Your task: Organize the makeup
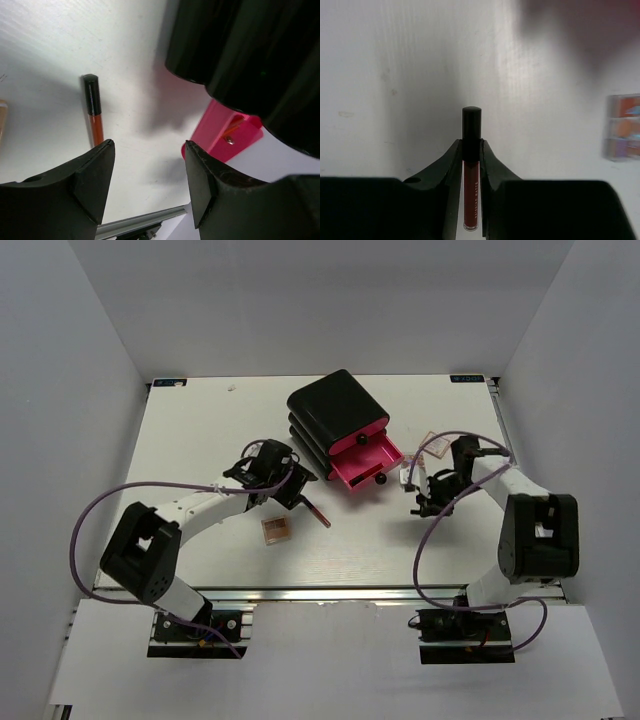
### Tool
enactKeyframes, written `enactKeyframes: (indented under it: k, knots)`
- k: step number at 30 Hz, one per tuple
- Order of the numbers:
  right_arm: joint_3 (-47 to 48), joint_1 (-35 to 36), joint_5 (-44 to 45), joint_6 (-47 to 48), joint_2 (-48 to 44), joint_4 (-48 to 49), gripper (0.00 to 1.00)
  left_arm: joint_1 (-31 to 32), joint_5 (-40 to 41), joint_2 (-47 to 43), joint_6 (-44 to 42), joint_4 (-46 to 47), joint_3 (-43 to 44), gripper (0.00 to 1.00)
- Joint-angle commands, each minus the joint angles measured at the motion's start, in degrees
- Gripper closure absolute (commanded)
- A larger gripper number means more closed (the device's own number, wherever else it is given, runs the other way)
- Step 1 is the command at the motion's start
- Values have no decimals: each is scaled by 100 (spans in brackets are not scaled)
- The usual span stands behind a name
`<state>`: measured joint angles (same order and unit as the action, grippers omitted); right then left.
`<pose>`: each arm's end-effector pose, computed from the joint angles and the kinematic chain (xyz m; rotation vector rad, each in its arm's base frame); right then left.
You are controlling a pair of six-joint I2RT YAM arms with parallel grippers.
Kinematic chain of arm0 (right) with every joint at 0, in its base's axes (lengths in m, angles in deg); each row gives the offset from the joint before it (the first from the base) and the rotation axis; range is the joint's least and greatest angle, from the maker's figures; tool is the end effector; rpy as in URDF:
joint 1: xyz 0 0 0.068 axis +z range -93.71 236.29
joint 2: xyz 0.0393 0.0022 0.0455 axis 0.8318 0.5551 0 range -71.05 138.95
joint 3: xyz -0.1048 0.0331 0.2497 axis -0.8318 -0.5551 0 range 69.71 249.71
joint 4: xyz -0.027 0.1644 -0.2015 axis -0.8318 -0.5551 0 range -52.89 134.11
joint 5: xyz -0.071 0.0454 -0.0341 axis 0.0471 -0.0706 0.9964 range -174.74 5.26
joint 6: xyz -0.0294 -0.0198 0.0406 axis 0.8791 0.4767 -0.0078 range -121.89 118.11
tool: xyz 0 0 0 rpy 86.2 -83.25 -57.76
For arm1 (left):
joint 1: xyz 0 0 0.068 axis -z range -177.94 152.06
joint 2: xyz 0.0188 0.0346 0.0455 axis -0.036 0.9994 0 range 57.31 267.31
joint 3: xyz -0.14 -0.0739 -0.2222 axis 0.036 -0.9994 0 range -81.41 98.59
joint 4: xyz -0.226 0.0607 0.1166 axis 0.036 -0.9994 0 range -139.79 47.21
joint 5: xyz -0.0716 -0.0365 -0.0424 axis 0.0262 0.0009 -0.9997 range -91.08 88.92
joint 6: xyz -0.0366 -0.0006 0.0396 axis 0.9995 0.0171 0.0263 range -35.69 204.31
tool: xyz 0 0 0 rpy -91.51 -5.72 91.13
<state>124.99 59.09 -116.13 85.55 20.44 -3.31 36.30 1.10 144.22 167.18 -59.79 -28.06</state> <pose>0.2704 0.0319 0.1774 -1.9118 1.8449 0.4526 0.2592 -0.1747 0.2070 -1.1050 2.4013 -0.7821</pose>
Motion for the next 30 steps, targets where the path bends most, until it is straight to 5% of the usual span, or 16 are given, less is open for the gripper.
enactKeyframes:
  k: [1,9,19,26,30]
  knots:
    - [693,132,-885,-438,-841,-242,100,39,-182,220,194,-471,439,32]
    - [1160,1563,-605,-895,-1432,1077,100,74,-481,818,414,-1535,1038,31]
    - [1493,2242,441,-1229,-360,2518,89,223,-534,897,722,-1377,880,31]
    - [1406,2233,512,-1159,-227,2791,49,347,-604,1389,704,-1587,1169,32]
    - [1248,2242,486,-1343,-359,2887,43,434,-595,1670,643,-1667,1310,33]
